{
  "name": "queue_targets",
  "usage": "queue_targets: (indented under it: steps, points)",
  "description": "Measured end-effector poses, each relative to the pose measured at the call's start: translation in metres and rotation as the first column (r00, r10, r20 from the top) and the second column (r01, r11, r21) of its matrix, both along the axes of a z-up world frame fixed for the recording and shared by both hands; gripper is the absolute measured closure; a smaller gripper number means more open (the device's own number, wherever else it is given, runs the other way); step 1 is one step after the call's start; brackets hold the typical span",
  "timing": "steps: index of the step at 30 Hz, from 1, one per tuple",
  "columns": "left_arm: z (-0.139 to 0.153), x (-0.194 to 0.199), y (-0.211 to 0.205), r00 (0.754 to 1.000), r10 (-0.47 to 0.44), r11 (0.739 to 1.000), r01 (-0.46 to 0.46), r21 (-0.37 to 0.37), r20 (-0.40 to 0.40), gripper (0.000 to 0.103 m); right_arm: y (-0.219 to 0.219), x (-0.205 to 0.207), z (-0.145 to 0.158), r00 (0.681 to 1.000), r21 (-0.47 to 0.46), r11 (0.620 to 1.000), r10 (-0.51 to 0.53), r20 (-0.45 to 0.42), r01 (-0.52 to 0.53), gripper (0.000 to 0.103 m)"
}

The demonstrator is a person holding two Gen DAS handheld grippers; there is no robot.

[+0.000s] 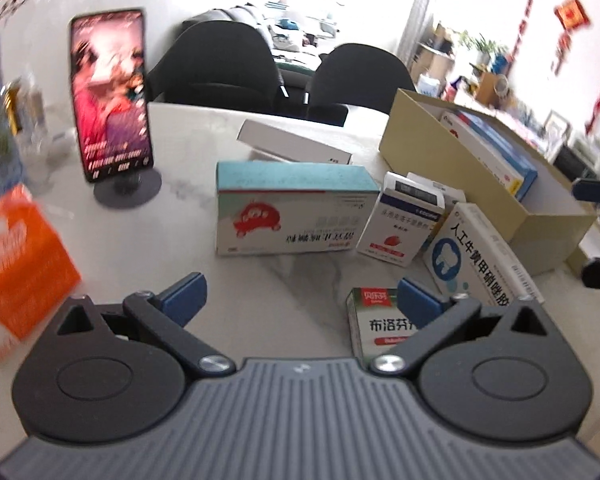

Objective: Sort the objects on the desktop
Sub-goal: 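Move the right gripper over the table toward the teal-and-white box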

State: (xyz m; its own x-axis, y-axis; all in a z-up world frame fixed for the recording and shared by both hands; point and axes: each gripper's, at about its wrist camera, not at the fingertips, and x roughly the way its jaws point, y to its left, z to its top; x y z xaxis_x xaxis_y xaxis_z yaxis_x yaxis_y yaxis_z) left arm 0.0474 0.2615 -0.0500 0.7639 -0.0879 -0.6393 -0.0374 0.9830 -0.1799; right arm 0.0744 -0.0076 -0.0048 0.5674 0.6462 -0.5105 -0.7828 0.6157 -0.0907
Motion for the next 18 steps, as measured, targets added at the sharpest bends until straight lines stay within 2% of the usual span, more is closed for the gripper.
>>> queue_targets:
  steps: [8, 14, 18]
  points:
    - [-0.004, -0.023, 0.010, 0.991, 0.132, 0.991, -0.132, 0.034, 0.007, 0.000, 0.041, 0.020, 0.004, 0.987, -0.126, 0.980, 0.160, 0.018, -0.157, 0.005]
    - [-0.008, -0.033, 0.018, 0.976, 0.220, 0.970, -0.218, 0.111, -0.002, 0.000, 0.073, 0.021, 0.005, 0.961, -0.215, 0.939, 0.276, 0.006, -0.269, 0.005]
    - [-0.011, -0.037, 0.026, 0.968, 0.252, 0.961, -0.249, 0.117, -0.014, 0.000, 0.098, 0.032, -0.003, 0.944, -0.267, 0.910, 0.329, -0.008, -0.319, 0.005]
